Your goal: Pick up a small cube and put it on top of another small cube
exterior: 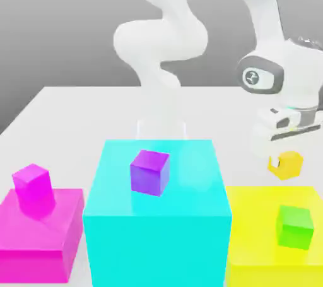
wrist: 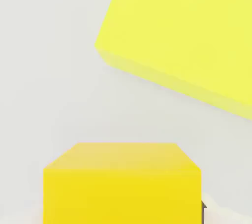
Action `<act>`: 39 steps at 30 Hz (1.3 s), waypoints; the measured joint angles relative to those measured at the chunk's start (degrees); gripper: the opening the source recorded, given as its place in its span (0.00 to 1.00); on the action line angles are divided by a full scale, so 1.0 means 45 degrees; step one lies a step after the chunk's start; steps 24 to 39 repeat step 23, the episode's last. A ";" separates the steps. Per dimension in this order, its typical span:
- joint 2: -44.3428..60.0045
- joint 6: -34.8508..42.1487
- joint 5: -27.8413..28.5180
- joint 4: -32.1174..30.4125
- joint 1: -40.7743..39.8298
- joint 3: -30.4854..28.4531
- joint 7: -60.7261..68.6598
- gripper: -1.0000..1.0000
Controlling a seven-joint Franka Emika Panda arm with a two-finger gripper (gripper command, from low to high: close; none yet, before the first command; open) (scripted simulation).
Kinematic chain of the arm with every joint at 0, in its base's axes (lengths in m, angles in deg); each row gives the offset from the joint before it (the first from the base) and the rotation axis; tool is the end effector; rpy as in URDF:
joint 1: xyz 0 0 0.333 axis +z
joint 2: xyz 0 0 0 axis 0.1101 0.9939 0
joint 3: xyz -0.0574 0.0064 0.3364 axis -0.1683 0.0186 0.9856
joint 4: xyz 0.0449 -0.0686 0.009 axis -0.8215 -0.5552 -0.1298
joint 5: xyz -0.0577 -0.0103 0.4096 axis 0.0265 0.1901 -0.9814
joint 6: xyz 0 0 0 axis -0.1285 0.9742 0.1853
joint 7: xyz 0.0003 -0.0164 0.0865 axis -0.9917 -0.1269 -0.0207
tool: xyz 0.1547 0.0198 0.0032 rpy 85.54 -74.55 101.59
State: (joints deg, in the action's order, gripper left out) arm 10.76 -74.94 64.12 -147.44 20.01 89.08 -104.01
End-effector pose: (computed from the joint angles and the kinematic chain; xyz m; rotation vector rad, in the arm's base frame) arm 0.2251 0.3009 0.1553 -3.0648 0.6457 -0.0005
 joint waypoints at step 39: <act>0.1709 0.4317 0.1264 0.5715 -0.3150 -0.2290 -0.9298 1.00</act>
